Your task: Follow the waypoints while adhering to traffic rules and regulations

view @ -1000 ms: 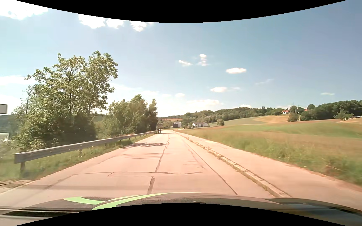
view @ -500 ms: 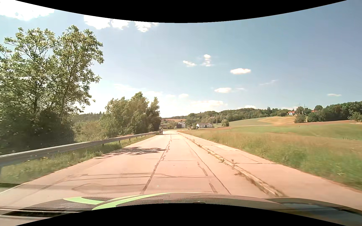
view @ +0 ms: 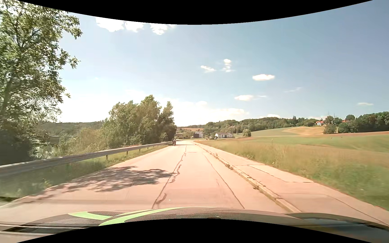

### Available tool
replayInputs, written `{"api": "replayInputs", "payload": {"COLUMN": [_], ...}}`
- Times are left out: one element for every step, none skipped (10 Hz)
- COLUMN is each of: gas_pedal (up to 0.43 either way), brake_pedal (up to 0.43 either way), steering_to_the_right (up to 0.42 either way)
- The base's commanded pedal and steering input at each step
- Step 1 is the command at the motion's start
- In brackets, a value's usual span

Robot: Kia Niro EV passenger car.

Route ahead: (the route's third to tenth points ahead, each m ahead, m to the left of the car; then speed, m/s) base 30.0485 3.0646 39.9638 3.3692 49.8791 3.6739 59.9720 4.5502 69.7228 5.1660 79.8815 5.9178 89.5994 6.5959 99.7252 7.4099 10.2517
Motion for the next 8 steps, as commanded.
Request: {"api": "replayInputs", "payload": {"gas_pedal": [0.157, 0.157, 0.15, 0.15, 0.15, 0.15, 0.15, 0.15], "brake_pedal": [0.0, 0.0, 0.0, 0.0, 0.0, 0.0, 0.0, 0.0], "steering_to_the_right": [-0.012, -0.01, -0.01, -0.007, -0.005, -0.005, -0.005, -0.004]}}
